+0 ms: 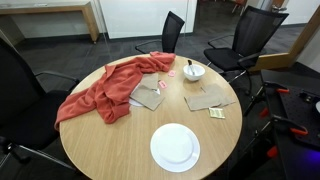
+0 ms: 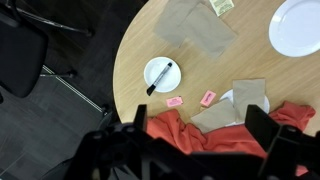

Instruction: Remove the black marker from the white bowl and put it on the table

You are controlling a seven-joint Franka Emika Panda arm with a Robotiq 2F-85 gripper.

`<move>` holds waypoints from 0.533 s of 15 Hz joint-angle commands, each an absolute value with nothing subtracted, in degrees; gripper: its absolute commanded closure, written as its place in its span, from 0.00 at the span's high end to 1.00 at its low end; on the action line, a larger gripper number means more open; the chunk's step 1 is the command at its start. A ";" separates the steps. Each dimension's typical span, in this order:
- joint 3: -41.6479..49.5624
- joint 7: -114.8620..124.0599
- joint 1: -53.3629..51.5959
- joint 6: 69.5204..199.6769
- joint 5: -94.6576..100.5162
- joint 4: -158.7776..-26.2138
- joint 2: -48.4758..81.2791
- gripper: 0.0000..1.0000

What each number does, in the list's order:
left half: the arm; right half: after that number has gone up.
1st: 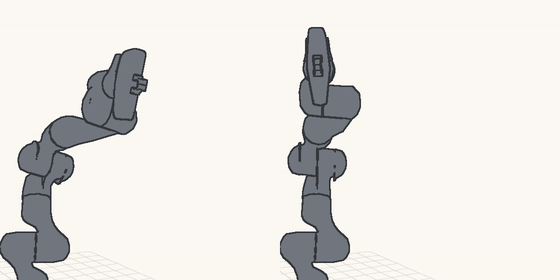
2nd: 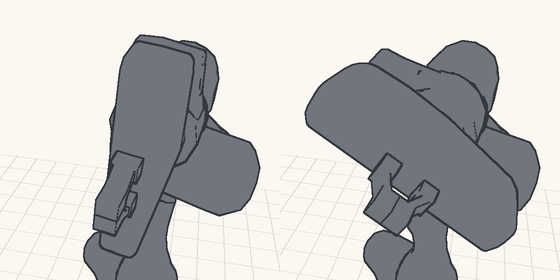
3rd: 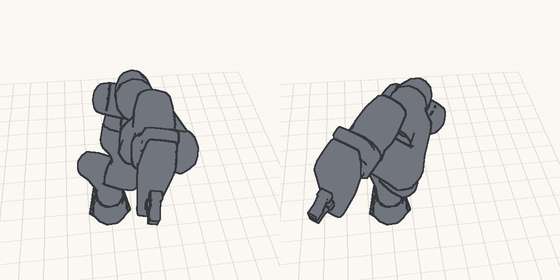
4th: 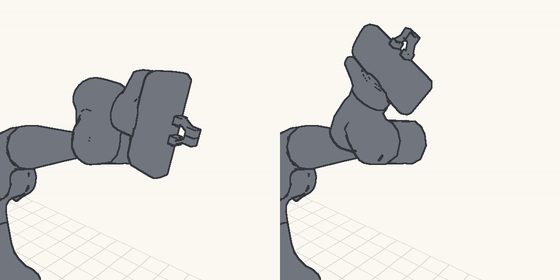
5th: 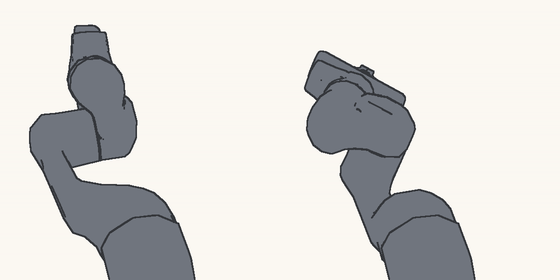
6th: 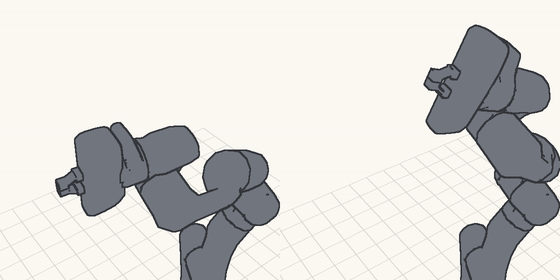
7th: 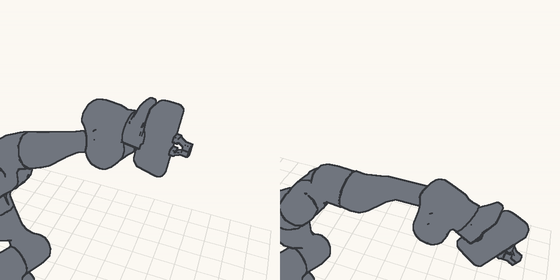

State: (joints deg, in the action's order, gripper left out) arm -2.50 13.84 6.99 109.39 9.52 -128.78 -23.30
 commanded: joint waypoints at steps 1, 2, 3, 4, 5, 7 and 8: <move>-1.31 15.06 6.86 110.11 9.71 -128.59 -22.18 1.00; -0.96 15.47 7.13 110.41 9.69 -128.66 -21.79 1.00; -0.38 15.92 7.47 110.72 9.52 -128.86 -21.32 1.00; 0.23 16.07 7.70 110.74 9.31 -128.92 -20.79 1.00; 0.93 16.53 7.99 111.27 9.17 -129.09 -20.12 1.00; 2.58 17.29 8.53 113.23 8.39 -129.39 -18.37 1.00; 3.47 17.56 8.71 115.21 7.53 -129.57 -17.06 1.00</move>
